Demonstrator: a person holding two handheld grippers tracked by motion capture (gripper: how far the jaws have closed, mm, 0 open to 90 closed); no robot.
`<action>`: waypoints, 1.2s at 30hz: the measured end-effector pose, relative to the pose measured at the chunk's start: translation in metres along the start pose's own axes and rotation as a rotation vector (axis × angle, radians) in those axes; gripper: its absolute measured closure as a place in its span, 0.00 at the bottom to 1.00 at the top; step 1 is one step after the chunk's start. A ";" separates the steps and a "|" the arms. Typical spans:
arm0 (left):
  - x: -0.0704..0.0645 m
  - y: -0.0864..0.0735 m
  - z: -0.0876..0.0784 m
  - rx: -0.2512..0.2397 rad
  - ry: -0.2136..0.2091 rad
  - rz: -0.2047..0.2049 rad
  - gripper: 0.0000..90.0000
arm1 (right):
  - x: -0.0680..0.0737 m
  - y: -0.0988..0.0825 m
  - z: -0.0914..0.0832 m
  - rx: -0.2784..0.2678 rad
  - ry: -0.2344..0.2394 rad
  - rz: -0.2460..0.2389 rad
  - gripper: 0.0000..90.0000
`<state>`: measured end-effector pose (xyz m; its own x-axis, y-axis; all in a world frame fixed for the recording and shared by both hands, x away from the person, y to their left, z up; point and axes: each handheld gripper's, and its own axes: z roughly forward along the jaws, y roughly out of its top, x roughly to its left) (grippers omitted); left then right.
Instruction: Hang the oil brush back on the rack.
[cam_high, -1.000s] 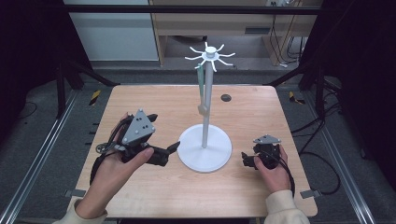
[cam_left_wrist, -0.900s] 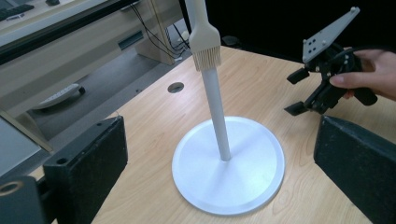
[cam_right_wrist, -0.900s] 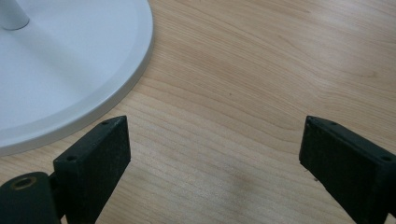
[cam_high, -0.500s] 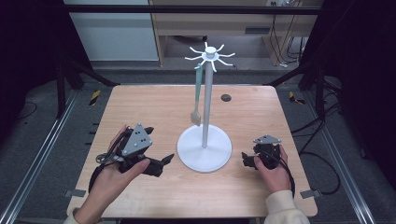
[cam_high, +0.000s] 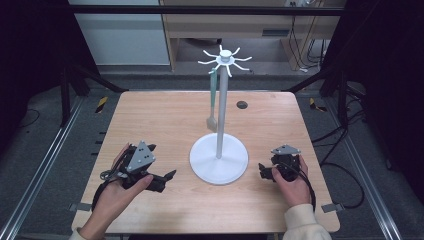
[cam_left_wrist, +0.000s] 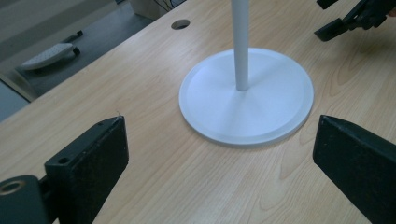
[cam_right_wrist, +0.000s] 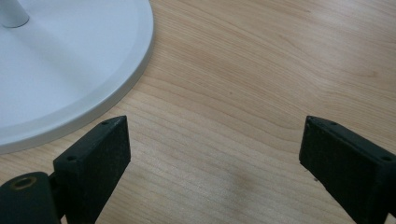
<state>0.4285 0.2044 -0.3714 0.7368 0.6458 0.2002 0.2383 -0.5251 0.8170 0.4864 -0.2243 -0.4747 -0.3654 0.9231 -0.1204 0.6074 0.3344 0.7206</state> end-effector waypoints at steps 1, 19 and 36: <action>0.001 -0.003 0.001 0.004 0.000 -0.004 0.04 | 0.000 0.000 0.000 0.002 0.001 -0.001 0.10; 0.027 -0.084 0.017 0.095 0.051 -0.123 0.04 | 0.000 0.000 0.001 0.000 -0.001 -0.005 0.10; 0.056 -0.130 0.024 0.136 0.107 -0.243 0.05 | 0.002 0.000 0.001 0.005 -0.002 -0.008 0.10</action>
<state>0.4540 0.2949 -0.4793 0.5791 0.8123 0.0693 0.4871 -0.4130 0.7695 0.4869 -0.2225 -0.4756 -0.3684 0.9209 -0.1276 0.6081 0.3425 0.7162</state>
